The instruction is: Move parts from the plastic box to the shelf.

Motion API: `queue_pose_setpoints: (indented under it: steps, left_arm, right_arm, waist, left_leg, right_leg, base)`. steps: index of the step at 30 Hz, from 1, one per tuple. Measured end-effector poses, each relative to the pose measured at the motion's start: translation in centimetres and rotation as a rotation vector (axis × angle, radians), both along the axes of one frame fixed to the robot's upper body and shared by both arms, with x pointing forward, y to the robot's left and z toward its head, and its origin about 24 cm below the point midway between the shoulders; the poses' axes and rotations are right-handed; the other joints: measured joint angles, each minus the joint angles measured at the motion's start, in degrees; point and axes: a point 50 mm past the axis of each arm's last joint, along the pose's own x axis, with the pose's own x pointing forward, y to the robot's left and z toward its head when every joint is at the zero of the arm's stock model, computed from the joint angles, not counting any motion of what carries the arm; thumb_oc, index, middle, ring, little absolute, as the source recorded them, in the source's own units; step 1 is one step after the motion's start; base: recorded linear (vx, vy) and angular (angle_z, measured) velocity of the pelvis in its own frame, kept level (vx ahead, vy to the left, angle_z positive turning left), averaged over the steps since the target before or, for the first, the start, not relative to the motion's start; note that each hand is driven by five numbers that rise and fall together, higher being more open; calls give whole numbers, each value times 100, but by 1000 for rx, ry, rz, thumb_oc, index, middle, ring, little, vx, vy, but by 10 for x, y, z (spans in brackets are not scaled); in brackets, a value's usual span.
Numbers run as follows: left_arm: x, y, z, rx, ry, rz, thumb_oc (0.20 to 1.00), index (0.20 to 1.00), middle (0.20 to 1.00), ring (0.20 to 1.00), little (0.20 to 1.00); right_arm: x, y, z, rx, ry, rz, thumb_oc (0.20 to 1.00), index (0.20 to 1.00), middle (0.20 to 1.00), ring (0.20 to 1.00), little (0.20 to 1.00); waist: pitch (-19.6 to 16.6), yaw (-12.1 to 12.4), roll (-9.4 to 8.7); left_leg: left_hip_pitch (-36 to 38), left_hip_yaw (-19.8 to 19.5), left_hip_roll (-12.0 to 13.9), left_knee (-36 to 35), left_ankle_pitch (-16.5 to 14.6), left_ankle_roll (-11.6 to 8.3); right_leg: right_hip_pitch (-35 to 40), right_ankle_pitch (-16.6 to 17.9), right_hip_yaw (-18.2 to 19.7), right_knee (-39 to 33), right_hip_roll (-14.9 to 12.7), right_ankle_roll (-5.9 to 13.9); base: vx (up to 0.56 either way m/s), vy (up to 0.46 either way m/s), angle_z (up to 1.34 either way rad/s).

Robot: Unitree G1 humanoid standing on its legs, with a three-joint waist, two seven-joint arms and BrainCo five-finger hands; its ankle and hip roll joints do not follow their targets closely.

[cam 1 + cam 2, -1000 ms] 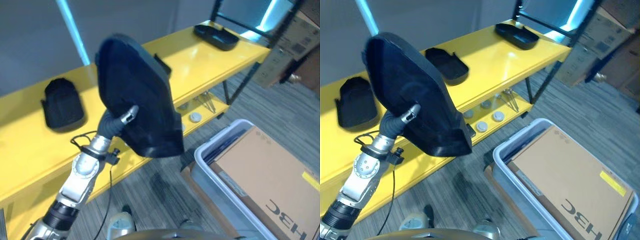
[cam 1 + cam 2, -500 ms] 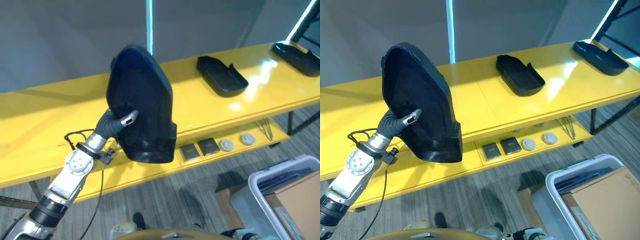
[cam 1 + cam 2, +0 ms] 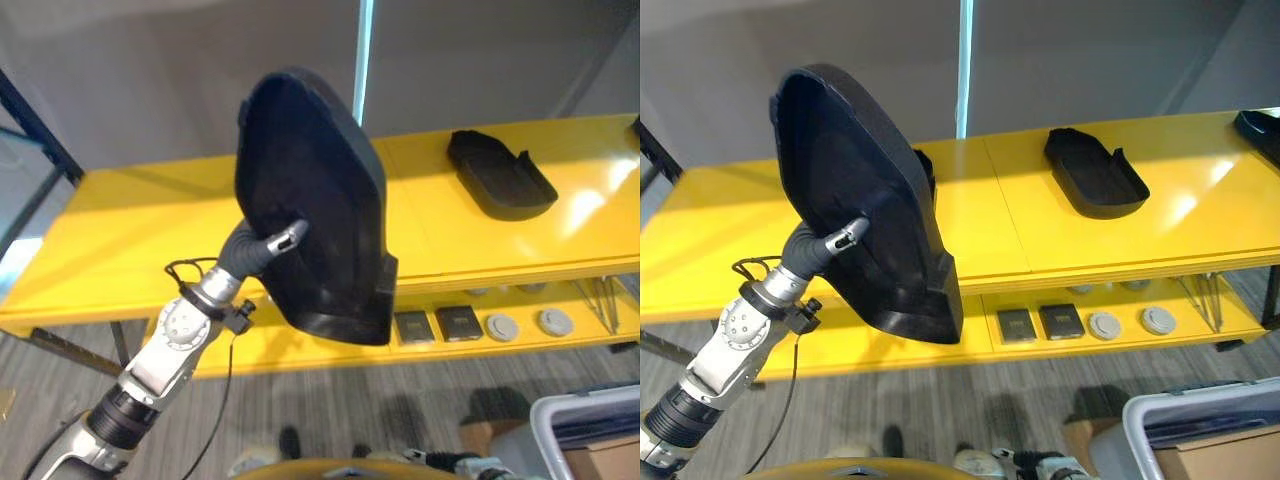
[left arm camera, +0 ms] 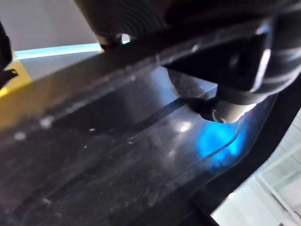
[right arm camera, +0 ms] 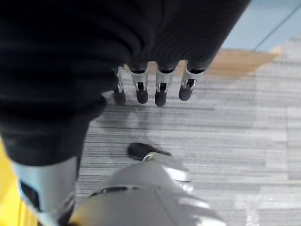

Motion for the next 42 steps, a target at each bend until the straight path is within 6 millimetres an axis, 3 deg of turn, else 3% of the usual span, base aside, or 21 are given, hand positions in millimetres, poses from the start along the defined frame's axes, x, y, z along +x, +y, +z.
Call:
queue_pose_setpoints:
  steps: [1,3,6,8,9,10,12,13,15,16,17,18,19,20,21,23,26,30,36,41,42]
  left_arm:
    - [1,1,-5,7,24,6,200,200,200,200,200]
    - [-1,3,-11,27,38,16,200,200,200,200,200]
    - [4,6,-17,97,40,56,200,200,200,200,200]
    - [14,9,-22,142,51,100,200,200,200,200,200]
    - [17,10,-26,145,71,120,200,200,200,200,200]
    - [20,13,-32,170,95,147,200,200,200,200,200]
    - [21,19,-33,199,95,179,200,200,200,200,200]
    - [21,29,-34,230,103,211,200,200,200,200,200]
    - [22,44,-33,300,110,259,200,200,200,200,200]
    - [24,55,-31,350,114,304,200,200,200,200,200]
    - [26,59,-30,356,119,327,200,200,200,200,200]
    - [27,64,-29,358,124,353,200,200,200,200,200]
    - [27,70,-27,360,123,384,200,200,200,200,200]
    - [27,83,-24,359,129,445,200,200,200,200,200]
    - [26,91,-23,354,131,479,200,200,200,200,200]
    - [27,97,-22,346,136,515,200,200,200,200,200]
    - [22,96,-30,256,219,478,200,200,200,200,200]
    - [22,95,-32,199,272,436,200,200,200,200,200]
    - [39,98,-7,88,264,404,200,200,200,200,200]
    - [64,128,-6,49,375,473,200,200,200,200,200]
    - [68,143,-9,81,423,512,200,200,200,200,200]
  right_arm:
    - [-3,-7,1,-10,8,-51,1000,1000,1000,1000,1000]
    - [-9,-21,5,-23,14,-141,1000,1000,1000,1000,1000]
    - [-10,-43,13,-64,23,-191,1000,1000,1000,1000,1000]
    - [-19,-53,16,-98,65,-199,1000,1000,1000,1000,1000]
    - [-24,-59,18,-116,81,-218,1000,1000,1000,1000,1000]
    - [-33,-67,20,-155,128,-193,1000,1000,1000,1000,1000]
    - [-39,-77,24,-209,175,-159,1000,1000,1000,1000,1000]
    - [-36,-68,20,-197,172,-137,1000,1000,1000,1000,1000]
    - [-38,-36,6,-138,171,-149,1000,1000,1000,1000,1000]
    - [-42,-17,0,-127,177,-190,1000,1000,1000,1000,1000]
    - [-48,-17,-1,-131,190,-215,1000,1000,1000,1000,1000]
    - [-55,-16,-2,-132,200,-225,1000,1000,1000,1000,1000]
    - [-51,-15,-2,-128,183,-224,1000,1000,1000,1000,1000]
    - [-57,-13,-4,-118,193,-227,1000,1000,1000,1000,1000]
    - [-57,-11,-5,-106,188,-222,1000,1000,1000,1000,1000]
    - [-61,-11,-5,-95,194,-226,1000,1000,1000,1000,1000]
    - [-86,-10,-6,-12,255,-259,1000,1000,1000,1000,1000]
    - [-102,-4,-7,65,308,-237,1000,1000,1000,1000,1000]
    - [-81,-22,-2,19,241,-194,1000,1000,1000,1000,1000]
    - [-68,-37,3,-18,202,-149,1000,1000,1000,1000,1000]
    - [-67,-40,5,-28,200,-138,1000,1000,1000,1000,1000]
  waist:
    - [6,-42,-9]
    - [-2,-136,47]
    - [-125,-397,307]
    - [-135,-436,387]
    - [-136,-471,433]
    - [-151,-518,574]
    - [-126,-497,878]
    - [-57,-398,756]
    - [-11,-329,402]
    - [-14,-208,229]
    - [-8,-139,229]
    - [-13,-88,221]
    - [-4,-25,240]
    - [-10,-45,219]
    - [-28,-67,216]
    - [-101,-142,201]
    - [-320,-318,262]
    - [-359,-318,351]
    - [-320,-521,481]
    - [-194,-799,686]
    - [-119,-852,760]
  left_leg:
    - [111,-40,156,-176,-177,84]
    - [467,-106,448,-783,-175,59]
    - [994,-217,1278,-1573,-16,-460]
    - [1087,-164,1609,-1599,-65,-567]
    - [1090,-141,1604,-1608,-66,-569]
    - [1172,28,1530,-1782,-51,-548]
    - [1364,-236,1201,-1988,-162,-371]
    - [1493,-286,857,-1989,-30,-577]
    - [1523,-264,423,-1993,-153,-421]
    - [1458,-248,246,-1994,-177,-275]
    - [1426,-235,241,-1994,-166,-199]
    - [1406,-224,244,-1993,-143,-127]
    - [1366,-182,267,-1992,-126,-71]
    - [1352,-200,281,-1996,-122,29]
    - [1346,-221,348,-1994,-108,51]
    - [1250,-316,371,-1994,-108,38]
    - [1059,-627,352,-1994,-25,42]
    - [1051,-645,409,-1991,20,-48]
    - [705,-503,430,-1992,64,-38]
    - [640,-465,426,-1993,80,-39]
    - [653,-420,430,-1993,83,-44]
  right_leg:
    - [130,2,-118,-97,19,16]
    - [219,-19,-120,-150,42,55]
    - [288,86,3,-212,0,227]
    - [238,133,78,-155,-234,375]
    - [244,152,59,-142,-392,448]
    - [275,198,62,-183,-614,720]
    - [307,290,197,-240,-758,1091]
    - [391,381,390,-308,-1105,1173]
    - [403,558,203,-325,-1530,931]
    - [212,886,121,-171,-1704,770]
    - [63,1092,53,-22,-1713,743]
    - [-106,1304,-20,110,-1691,755]
    - [-227,1266,-40,228,-1673,875]
    - [-315,939,39,368,-1355,1067]
    - [-360,518,185,451,-1016,1040]
    - [-333,162,309,196,-531,807]
    - [48,346,630,-532,-315,845]
    - [133,505,618,-762,-203,829]
    - [-269,562,665,-763,-194,838]
    - [-361,600,722,-764,-200,848]
    - [-382,613,781,-764,-195,847]
  base:
    - [82,267,23]
    - [102,386,10]
    - [55,491,0]
    - [78,535,-9]
    - [158,673,4]
    - [166,657,5]
    - [135,487,-26]
    - [103,343,-41]
    - [107,349,-17]
    - [93,322,-1]
    - [62,213,-1]
    - [51,128,-3]
    - [86,163,-1]
    - [110,167,-2]
    - [91,101,8]
    - [123,22,27]
    - [123,-105,47]
    - [37,-81,4]
    - [19,18,-7]
    - [89,22,-8]
    - [126,53,-16]
